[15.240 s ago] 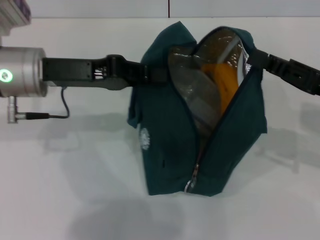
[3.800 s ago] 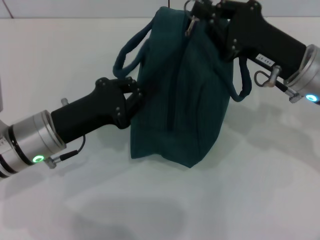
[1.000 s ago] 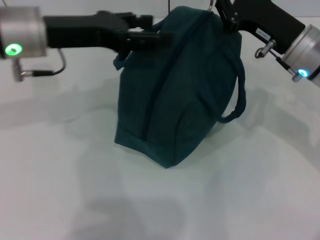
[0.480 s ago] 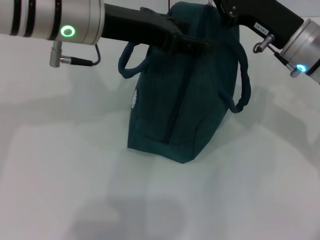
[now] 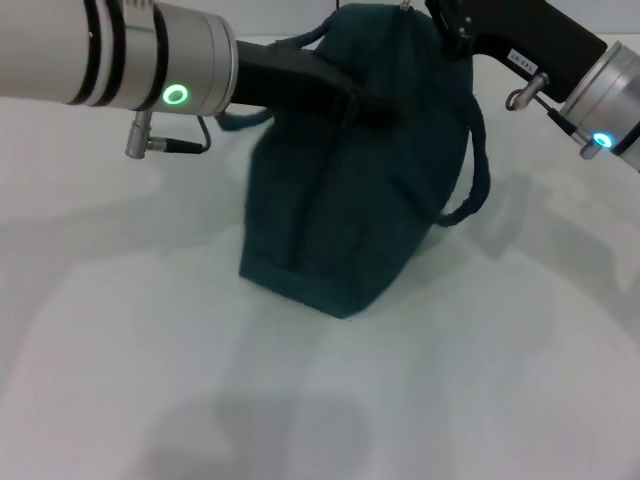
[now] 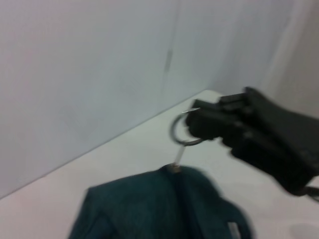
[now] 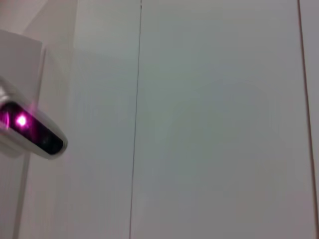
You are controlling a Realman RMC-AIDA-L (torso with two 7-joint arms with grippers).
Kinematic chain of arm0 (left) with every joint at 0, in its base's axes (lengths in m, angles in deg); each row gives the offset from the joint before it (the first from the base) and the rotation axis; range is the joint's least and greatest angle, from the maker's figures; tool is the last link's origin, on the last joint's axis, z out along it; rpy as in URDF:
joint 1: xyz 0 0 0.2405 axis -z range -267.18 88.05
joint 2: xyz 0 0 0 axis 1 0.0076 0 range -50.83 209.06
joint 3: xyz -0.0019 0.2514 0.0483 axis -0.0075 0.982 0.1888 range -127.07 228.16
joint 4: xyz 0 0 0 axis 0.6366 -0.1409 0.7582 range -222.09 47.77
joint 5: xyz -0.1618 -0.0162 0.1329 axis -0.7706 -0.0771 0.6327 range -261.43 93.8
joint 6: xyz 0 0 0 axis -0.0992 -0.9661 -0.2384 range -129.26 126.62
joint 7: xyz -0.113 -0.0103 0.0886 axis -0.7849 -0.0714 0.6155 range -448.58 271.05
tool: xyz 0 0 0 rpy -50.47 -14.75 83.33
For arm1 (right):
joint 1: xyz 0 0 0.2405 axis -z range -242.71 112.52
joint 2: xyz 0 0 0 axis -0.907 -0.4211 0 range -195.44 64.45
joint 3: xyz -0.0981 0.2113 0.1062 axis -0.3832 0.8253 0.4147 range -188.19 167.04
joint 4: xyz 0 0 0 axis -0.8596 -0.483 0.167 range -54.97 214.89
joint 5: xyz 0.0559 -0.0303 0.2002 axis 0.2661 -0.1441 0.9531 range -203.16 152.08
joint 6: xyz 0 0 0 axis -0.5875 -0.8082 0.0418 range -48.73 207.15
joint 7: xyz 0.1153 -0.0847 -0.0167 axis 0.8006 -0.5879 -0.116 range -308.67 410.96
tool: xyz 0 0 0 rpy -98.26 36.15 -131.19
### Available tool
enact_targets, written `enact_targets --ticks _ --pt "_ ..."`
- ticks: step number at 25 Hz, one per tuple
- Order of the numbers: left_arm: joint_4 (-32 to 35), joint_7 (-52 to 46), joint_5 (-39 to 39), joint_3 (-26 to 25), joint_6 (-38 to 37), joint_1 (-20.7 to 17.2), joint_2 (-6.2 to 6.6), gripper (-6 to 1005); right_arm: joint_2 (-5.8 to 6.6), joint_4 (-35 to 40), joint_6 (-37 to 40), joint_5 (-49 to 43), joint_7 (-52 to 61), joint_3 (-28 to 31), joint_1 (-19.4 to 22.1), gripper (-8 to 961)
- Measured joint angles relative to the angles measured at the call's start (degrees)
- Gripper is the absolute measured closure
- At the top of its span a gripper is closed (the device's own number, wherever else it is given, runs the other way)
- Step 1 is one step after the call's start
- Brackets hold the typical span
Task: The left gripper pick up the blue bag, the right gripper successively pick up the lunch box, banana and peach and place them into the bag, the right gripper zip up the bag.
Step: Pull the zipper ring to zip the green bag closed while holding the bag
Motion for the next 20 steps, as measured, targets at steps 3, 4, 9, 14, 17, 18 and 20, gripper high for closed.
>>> enact_targets --ticks 3,4,9,14,17,18,20 --pt "1.1 -1.0 1.2 0.5 0.9 -0.4 0.00 166 0.00 0.0 0.1 0.0 0.5 0.0 0.0 825" --pt "1.3 -1.1 1.2 0.5 1.3 -0.5 0.01 167 0.00 0.0 0.1 0.0 0.7 0.0 0.1 824" --pt "1.9 -1.2 1.2 0.5 3.0 -1.6 0.01 169 0.00 -0.1 0.2 0.0 0.7 0.0 0.2 822" --pt "1.6 -0.8 1.4 0.6 3.9 -2.3 0.00 171 0.00 0.0 0.2 0.0 0.8 0.1 0.2 819" --pt "1.7 0.8 2.2 1.7 4.5 -2.7 0.00 199 0.00 0.0 0.2 0.0 0.8 0.1 0.1 818" --pt "1.8 1.2 2.5 2.2 5.0 -2.8 0.00 208 0.00 -0.1 0.2 0.0 0.8 0.1 0.1 817" --pt "1.9 1.7 3.1 2.9 6.0 -3.1 0.00 227 0.00 -0.1 0.2 0.0 0.8 0.1 0.0 816"
